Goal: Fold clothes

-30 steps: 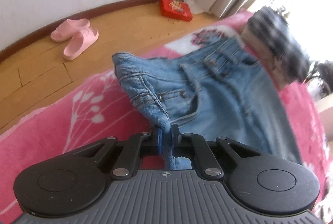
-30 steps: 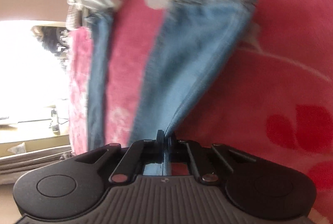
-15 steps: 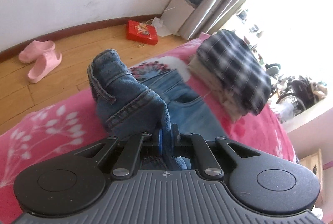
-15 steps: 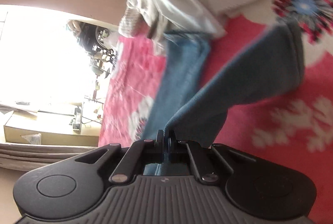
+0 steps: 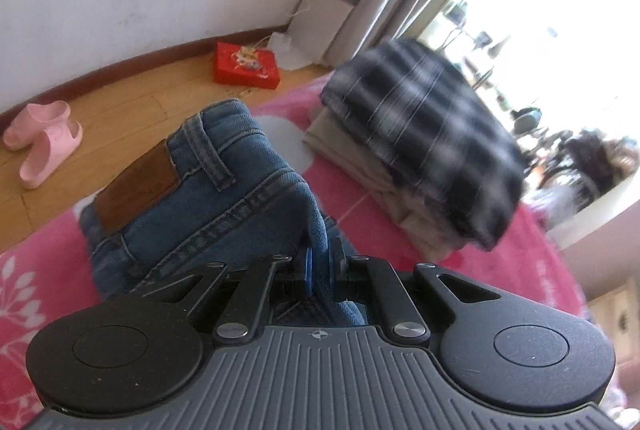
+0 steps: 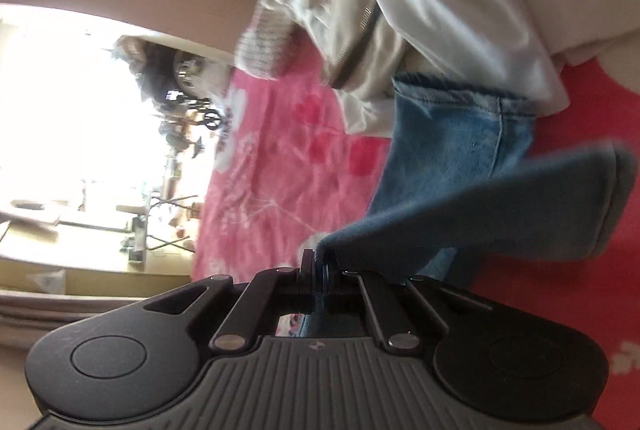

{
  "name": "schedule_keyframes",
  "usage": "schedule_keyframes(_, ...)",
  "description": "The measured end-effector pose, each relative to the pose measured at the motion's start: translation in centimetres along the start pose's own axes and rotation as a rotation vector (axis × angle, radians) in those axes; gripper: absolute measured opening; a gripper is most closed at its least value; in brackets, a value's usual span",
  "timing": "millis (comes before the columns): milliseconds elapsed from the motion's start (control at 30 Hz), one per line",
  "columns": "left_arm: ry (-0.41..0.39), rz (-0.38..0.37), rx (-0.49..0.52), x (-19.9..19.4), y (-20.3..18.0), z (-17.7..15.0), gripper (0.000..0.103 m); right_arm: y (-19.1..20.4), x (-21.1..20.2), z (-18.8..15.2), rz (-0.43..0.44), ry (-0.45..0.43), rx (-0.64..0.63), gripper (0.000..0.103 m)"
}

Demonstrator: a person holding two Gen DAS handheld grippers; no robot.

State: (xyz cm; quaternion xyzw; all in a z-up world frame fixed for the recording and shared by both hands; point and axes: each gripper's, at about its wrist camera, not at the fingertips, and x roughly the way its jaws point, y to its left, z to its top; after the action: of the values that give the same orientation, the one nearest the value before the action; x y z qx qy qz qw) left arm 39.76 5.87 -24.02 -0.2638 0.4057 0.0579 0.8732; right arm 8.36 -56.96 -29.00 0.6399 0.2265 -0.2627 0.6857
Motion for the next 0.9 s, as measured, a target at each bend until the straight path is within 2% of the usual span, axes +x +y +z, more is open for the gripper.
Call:
schedule_keyframes(200,0.06,0.088,0.097,4.0,-2.4,-0.3,0.006,-0.5,5.1,1.5,-0.109,0.035,0.084,0.004)
schedule_keyframes(267,0.099,0.054,0.048,4.5,-2.3,0.3,0.01,-0.9,7.1,2.3,-0.12,0.07,0.15,0.006)
schedule_keyframes(300,0.118,0.035,0.023,4.7,-2.2,0.7,0.02,-1.2,8.0,2.8,-0.121,0.088,0.19,0.01)
schedule_keyframes(400,0.176,-0.021,-0.055,5.4,-1.9,1.7,0.034,-1.8,9.7,4.1,-0.12,0.131,0.273,0.041)
schedule_keyframes(467,0.215,-0.058,-0.106,5.8,-1.8,2.4,0.042,-1.6,9.6,4.4,-0.127,0.12,0.275,0.044)
schedule_keyframes(600,0.237,-0.182,-0.133,4.1,-1.5,3.1,0.044,-0.5,7.7,3.8,-0.095,0.11,0.2,0.047)
schedule_keyframes(667,0.243,-0.263,-0.104,1.9,-1.0,2.9,0.049,0.0,6.1,2.7,-0.034,0.115,0.152,0.047)
schedule_keyframes(733,0.243,-0.316,-0.043,-0.9,0.3,2.5,0.055,0.0,4.6,0.7,0.04,0.174,0.112,0.049)
schedule_keyframes(833,0.225,-0.289,-0.001,-4.9,4.1,1.5,0.064,-0.9,4.0,-4.2,0.027,0.336,0.044,0.054)
schedule_keyframes(900,0.208,-0.221,-0.021,-6.4,7.8,0.4,0.072,-2.0,4.3,-8.4,0.006,0.447,-0.005,0.054)
